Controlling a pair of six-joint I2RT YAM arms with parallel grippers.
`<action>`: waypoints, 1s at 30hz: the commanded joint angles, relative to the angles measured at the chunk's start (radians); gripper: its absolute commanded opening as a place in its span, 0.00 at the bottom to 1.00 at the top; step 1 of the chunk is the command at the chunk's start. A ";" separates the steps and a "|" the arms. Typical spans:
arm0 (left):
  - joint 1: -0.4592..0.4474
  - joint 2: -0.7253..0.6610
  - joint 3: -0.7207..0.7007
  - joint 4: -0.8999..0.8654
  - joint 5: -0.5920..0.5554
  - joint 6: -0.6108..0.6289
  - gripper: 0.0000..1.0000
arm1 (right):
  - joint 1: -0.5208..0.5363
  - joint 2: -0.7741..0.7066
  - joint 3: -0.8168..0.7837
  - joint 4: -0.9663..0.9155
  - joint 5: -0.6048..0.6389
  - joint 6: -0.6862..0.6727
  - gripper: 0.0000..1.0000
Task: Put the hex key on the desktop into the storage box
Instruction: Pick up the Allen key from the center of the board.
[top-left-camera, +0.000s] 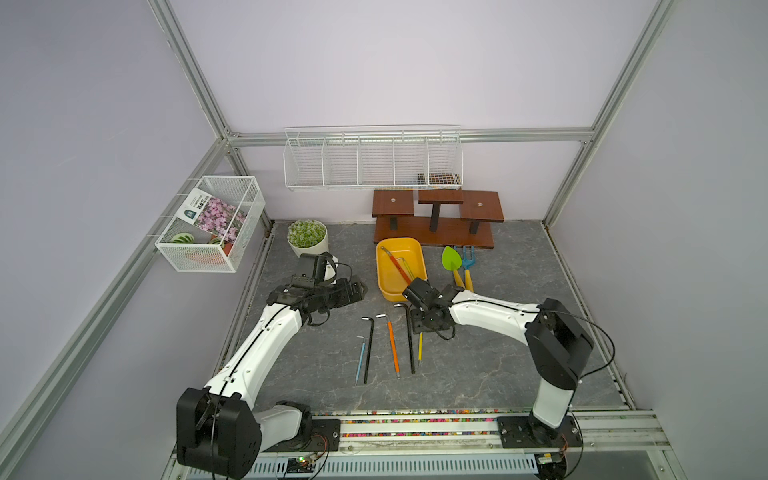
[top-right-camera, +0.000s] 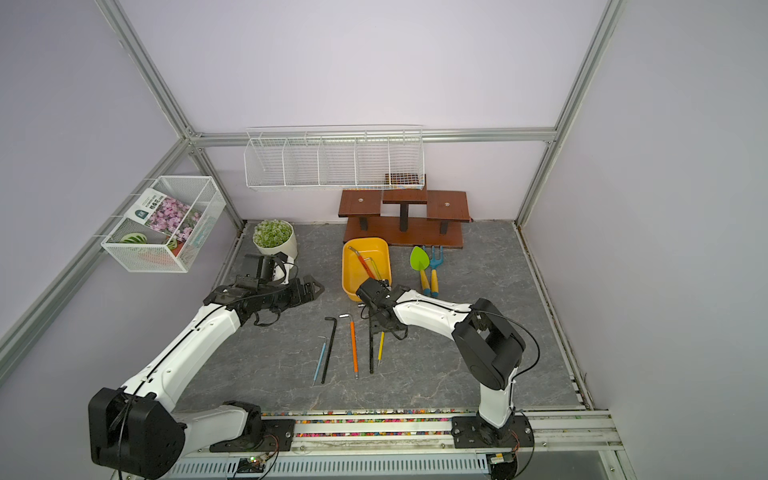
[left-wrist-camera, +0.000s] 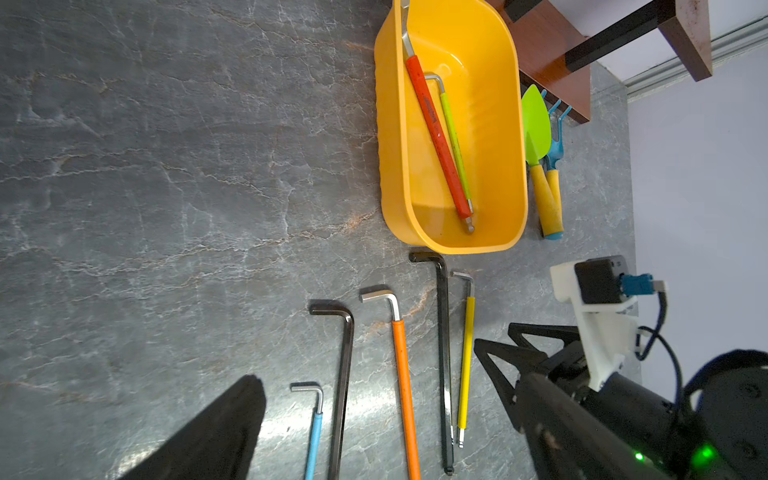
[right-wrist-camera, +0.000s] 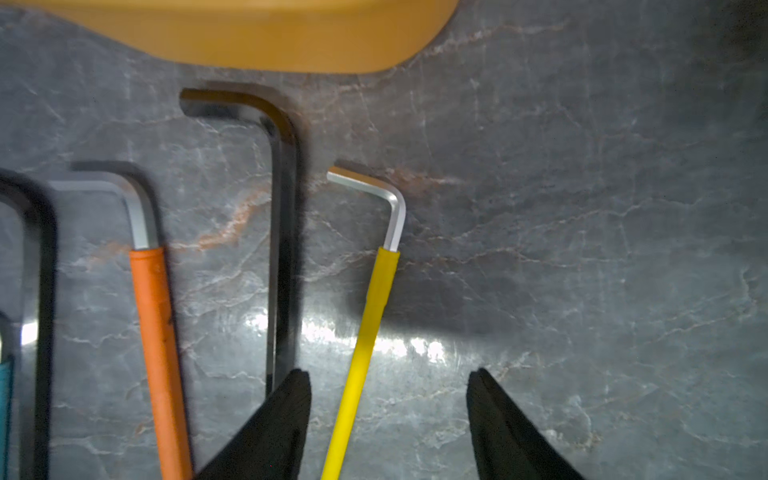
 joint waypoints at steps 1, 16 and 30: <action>0.001 0.011 0.008 0.015 0.015 0.002 1.00 | 0.016 0.031 -0.009 -0.016 -0.008 0.028 0.64; 0.002 0.018 0.009 0.013 0.015 0.003 1.00 | 0.026 0.096 -0.011 -0.014 0.010 0.047 0.53; 0.001 0.027 0.010 0.009 0.013 0.005 1.00 | 0.028 0.093 -0.037 -0.004 0.022 0.051 0.28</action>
